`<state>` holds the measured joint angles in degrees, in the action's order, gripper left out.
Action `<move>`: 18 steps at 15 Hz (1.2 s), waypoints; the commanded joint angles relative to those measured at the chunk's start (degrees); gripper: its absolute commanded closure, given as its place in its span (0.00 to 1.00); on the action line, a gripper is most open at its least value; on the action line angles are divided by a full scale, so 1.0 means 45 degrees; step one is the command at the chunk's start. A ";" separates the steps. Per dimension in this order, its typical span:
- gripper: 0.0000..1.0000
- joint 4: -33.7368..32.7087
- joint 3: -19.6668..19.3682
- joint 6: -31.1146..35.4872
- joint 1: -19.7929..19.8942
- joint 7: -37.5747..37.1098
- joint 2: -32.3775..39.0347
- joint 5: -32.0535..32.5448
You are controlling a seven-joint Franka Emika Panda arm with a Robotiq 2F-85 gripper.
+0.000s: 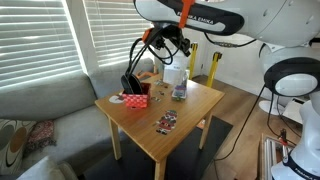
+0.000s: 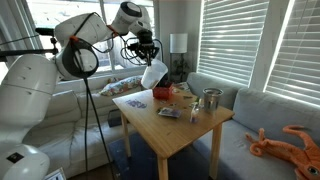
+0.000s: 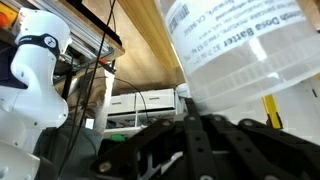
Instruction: Position the jar upright
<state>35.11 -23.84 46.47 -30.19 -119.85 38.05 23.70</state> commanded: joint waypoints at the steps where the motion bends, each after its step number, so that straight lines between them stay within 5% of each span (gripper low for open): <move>1: 0.99 0.0287 -0.0047 0.0006 -0.0023 -0.0121 -0.0129 -0.0004; 5: 0.99 0.2783 -0.1399 -0.0005 -0.1286 -0.0810 -0.0384 0.0672; 10: 0.99 0.2988 -0.3219 -0.0009 -0.2757 -0.1533 0.0874 0.1602; 11: 0.95 0.2862 -0.2494 -0.0009 -0.2055 -0.1262 0.0562 0.1019; 14: 0.99 0.2866 -0.2980 -0.0009 -0.2603 -0.1356 0.0989 0.1329; 18: 0.99 0.3963 -0.2996 0.1786 -0.3560 0.0281 0.1145 0.3846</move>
<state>49.36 -36.98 50.42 -43.07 -121.45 42.97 34.61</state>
